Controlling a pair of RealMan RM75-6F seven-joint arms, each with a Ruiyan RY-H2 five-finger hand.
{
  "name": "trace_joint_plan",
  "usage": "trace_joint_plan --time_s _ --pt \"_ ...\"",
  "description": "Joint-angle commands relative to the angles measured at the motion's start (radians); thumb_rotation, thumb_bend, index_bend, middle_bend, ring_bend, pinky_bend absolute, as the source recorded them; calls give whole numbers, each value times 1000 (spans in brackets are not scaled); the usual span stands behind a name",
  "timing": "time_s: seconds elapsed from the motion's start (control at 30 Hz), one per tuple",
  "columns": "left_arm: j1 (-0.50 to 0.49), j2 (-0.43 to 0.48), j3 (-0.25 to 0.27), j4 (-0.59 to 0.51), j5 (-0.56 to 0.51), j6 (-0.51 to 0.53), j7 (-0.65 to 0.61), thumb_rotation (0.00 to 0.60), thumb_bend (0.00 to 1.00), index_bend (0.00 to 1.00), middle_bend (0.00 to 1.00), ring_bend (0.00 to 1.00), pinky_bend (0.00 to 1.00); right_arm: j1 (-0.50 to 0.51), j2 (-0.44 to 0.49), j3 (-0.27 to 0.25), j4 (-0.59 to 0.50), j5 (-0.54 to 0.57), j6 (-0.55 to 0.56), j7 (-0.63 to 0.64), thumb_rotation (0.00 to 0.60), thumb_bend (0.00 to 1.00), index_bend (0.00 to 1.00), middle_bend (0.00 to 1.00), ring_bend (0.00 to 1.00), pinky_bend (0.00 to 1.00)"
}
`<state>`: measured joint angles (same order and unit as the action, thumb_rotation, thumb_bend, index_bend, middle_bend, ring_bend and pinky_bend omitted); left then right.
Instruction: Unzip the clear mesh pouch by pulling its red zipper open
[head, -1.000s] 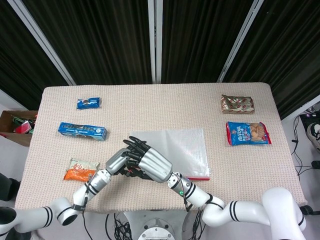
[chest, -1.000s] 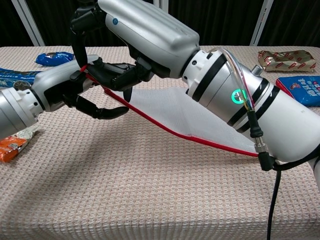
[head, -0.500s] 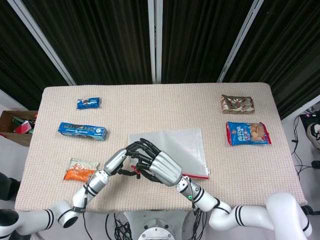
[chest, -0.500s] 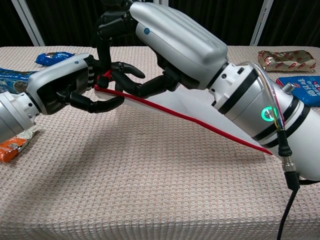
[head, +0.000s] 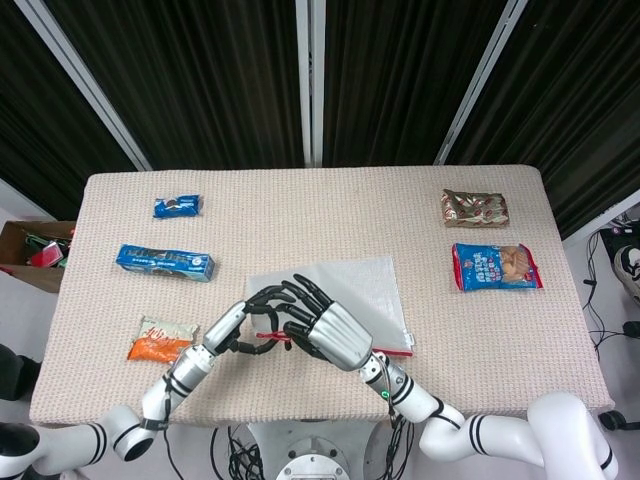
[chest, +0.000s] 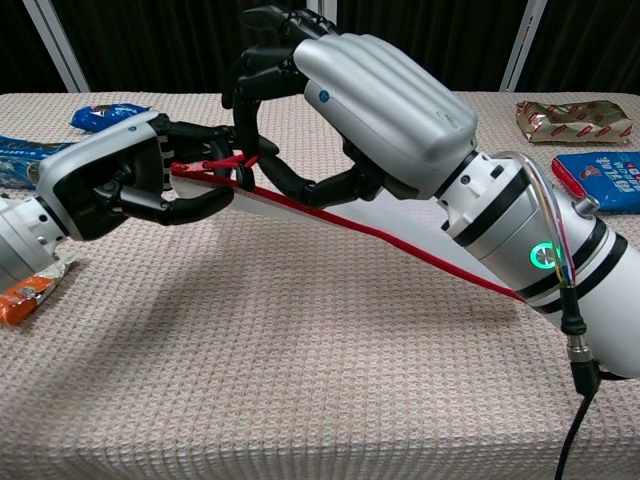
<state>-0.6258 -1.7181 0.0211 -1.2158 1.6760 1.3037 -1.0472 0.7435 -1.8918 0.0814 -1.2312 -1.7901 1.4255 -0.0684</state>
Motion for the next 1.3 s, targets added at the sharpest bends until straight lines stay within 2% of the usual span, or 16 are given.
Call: trace_joint_plan --time_s 0.03,0.33,0.73,1.3 --pt "-1 0 -1 -1 -1 0 -4 600 484 656 228 86 112 -2 -13 -4 22 -4 -1 -3 600 527 912 281 3 0" --pt "0 6 -1 0 -5 5 -59 600 489 656 228 85 112 -15 -27 -9 66 -7 11 1 600 528 919 280 3 0" --pt "12 13 -2 13 -18 18 -133 600 493 662 228 85 112 -51 -2 -26 38 16 10 37 600 527 920 281 3 0" --pt "38 18 -28 53 -68 15 -136 600 499 662 228 86 112 -162 86 -113 4 -1 63 30 600 527 924 281 3 0"
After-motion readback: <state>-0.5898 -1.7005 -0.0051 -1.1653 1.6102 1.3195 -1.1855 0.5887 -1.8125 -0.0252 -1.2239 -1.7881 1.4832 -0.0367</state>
